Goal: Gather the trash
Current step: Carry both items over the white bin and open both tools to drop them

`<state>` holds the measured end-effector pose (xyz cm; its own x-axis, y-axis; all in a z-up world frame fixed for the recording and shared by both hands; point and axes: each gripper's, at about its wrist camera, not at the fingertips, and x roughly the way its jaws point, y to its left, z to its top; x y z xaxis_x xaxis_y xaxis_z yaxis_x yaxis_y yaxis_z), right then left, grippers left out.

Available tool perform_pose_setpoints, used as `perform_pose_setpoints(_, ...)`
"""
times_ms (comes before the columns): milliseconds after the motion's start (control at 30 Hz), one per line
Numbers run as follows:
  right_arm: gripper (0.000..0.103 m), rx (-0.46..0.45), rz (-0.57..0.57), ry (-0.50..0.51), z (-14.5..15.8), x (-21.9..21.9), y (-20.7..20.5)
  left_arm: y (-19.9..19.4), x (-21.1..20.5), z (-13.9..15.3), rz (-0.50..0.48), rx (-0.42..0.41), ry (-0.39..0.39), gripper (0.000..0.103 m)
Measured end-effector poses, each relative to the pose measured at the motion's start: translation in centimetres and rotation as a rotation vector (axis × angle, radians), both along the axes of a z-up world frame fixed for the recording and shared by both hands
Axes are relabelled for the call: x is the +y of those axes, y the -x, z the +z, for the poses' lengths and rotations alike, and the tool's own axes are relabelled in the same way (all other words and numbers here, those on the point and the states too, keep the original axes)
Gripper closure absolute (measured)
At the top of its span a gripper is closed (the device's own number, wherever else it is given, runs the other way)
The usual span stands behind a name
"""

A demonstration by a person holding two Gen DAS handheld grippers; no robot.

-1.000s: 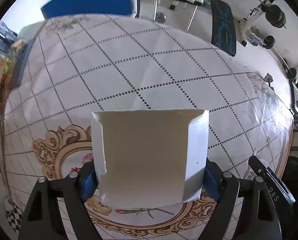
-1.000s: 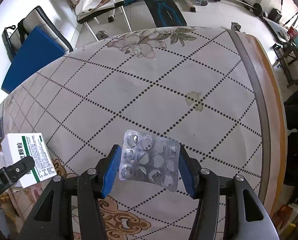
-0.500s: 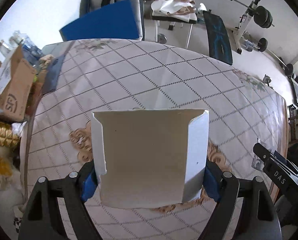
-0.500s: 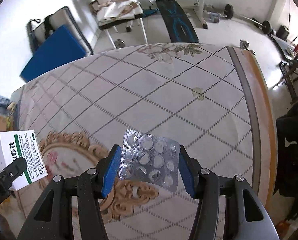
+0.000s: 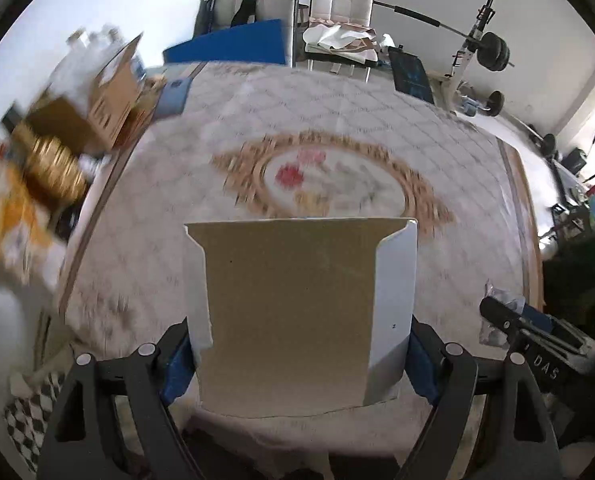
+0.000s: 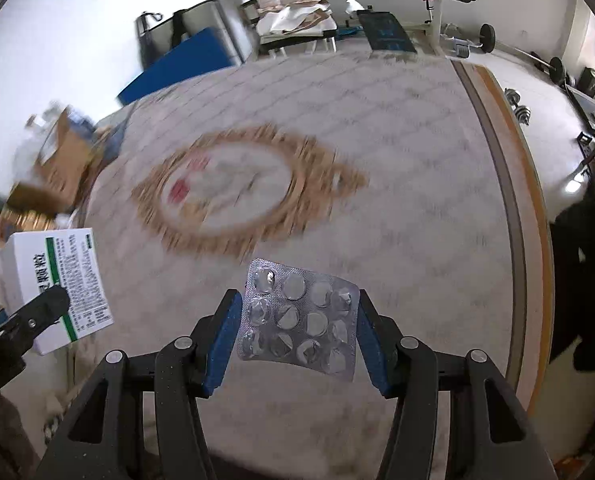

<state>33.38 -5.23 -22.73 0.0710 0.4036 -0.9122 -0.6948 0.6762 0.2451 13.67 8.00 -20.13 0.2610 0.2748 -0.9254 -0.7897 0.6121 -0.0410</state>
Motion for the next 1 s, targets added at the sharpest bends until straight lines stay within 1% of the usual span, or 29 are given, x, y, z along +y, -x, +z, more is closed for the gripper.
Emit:
perform_pose_setpoints(33, 0.045, 0.018, 0.005, 0.005, -0.2, -1.8, 2.6, 1.4, -1.0, -0.2, -0.001, -0.003, 0.013, 0.019)
perform_pose_setpoints(100, 0.045, 0.048, 0.014, 0.015, -0.8, -4.1, 5.7, 4.8, -3.4, -1.0, -0.002, -0.007, 0.046, 0.019)
perform_pose_setpoints(133, 0.045, 0.072, 0.024, 0.026, -1.5, -5.7, 8.0, 6.0, -4.3, -1.4, -0.004, -0.003, 0.059, 0.019)
perform_pose_setpoints(167, 0.045, 0.085, 0.029, 0.038, -2.1, -6.6, 9.3, 7.5, -5.3, -2.1, -0.002, 0.003, 0.073, 0.019)
perform_pose_setpoints(233, 0.045, 0.132, 0.051, 0.071, -4.2, -8.6, 13.0, 10.5, -7.1, -3.9, 0.011, 0.017, 0.119, 0.019)
perform_pose_setpoints(267, 0.045, 0.150, 0.058, 0.088, -5.2, -9.3, 14.4, 12.2, -8.0, -5.3, 0.027, 0.031, 0.153, 0.019)
perform_pose_setpoints(300, 0.045, 0.177, 0.070, 0.112, -6.7, -10.4, 16.1, 13.3, -8.6, -6.3, 0.038, 0.036, 0.178, 0.019)
perform_pose_setpoints(333, 0.045, 0.193, 0.076, 0.128, -7.7, -10.9, 17.1, 14.8, -9.3, -8.1, 0.054, 0.051, 0.210, 0.019)
perform_pose_setpoints(367, 0.045, 0.221, 0.085, 0.158, -9.5, -11.8, 18.7, 15.8, -9.7, -9.1, 0.066, 0.065, 0.226, 0.019)
perform_pose_setpoints(400, 0.045, 0.241, 0.093, 0.179, -11.0, -12.4, 19.8, 17.2, -10.1, -11.7, 0.087, 0.085, 0.266, 0.019)
perform_pose_setpoints(433, 0.045, 0.273, 0.103, 0.213, -13.5, -13.3, 21.2, 18.1, -10.4, -13.3, 0.101, 0.097, 0.292, 0.019)
perform_pose_setpoints(467, 0.045, 0.294, 0.112, 0.239, -15.3, -13.8, 22.1, 19.2, -10.6, -16.3, 0.130, 0.123, 0.337, 0.019)
perform_pose_setpoints(500, 0.045, 0.315, 0.125, 0.264, -17.5, -14.3, 23.1, 20.0, -10.9, -18.6, 0.141, 0.132, 0.366, 0.019)
perform_pose_setpoints(533, 0.045, 0.324, 0.133, 0.278, -19.0, -14.6, 23.8, 20.5, -11.0, -20.2, 0.148, 0.137, 0.384, 0.019)
perform_pose_setpoints(567, 0.045, 0.341, 0.144, 0.306, -21.9, -15.1, 24.6, 21.0, -11.0, -22.7, 0.164, 0.153, 0.409, 0.019)
perform_pose_setpoints(600, 0.045, 0.364, 0.144, 0.318, -24.2, -15.4, 25.0, 21.3, -10.9, -25.6, 0.170, 0.158, 0.440, 0.019)
perform_pose_setpoints(633, 0.045, 0.376, 0.137, 0.327, -26.5, -15.7, 25.3, 21.5, -10.7, -27.7, 0.170, 0.153, 0.469, 0.019)
perform_pose_setpoints(667, 0.045, 0.382, 0.129, 0.336, -28.7, -15.8, 25.3, 21.6, -10.4, -30.3, 0.183, 0.155, 0.502, 0.019)
perform_pose_setpoints(700, 0.045, 0.391, 0.124, 0.335, -30.2, -15.9, 25.4, 21.5, -10.1, -33.3, 0.188, 0.143, 0.545, 0.019)
perform_pose_setpoints(733, 0.045, 0.398, 0.110, 0.335, -33.1, -16.0, 25.3, 21.1, -9.8, -36.3, 0.178, 0.124, 0.597, 0.019)
perform_pose_setpoints(767, 0.045, 0.395, 0.098, 0.335, -35.3, -15.8, 25.2, 20.8, -9.5, -38.8, 0.176, 0.122, 0.632, 0.018)
perform_pose_setpoints(800, 0.045, 0.401, 0.094, 0.330, -36.7, -15.4, 25.0, 20.3, -9.3, -40.8, 0.168, 0.120, 0.656, 0.017)
perform_pose_setpoints(833, 0.045, 0.403, 0.091, 0.325, -39.5, -15.1, 24.9, 20.0, -8.9, -42.7, 0.159, 0.113, 0.674, 0.017)
perform_pose_setpoints(867, 0.045, 0.394, 0.085, 0.325, -41.5, -14.9, 24.8, 19.4, -8.5, -45.6, 0.142, 0.110, 0.695, 0.017)
perform_pose_setpoints(933, 0.045, 0.421, 0.084, 0.313, -45.1, -14.1, 24.7, 18.6, -7.9, -49.3, 0.132, 0.113, 0.722, 0.016)
perform_pose_setpoints(967, 0.044, 0.424, 0.080, 0.310, -47.2, -13.9, 24.7, 18.6, -7.8, -50.3, 0.129, 0.116, 0.733, 0.015)
perform_pose_setpoints(1000, 0.042, 0.432, 0.084, 0.306, -48.5, -13.6, 24.7, 18.4, -7.5, -51.8, 0.127, 0.123, 0.746, 0.015)
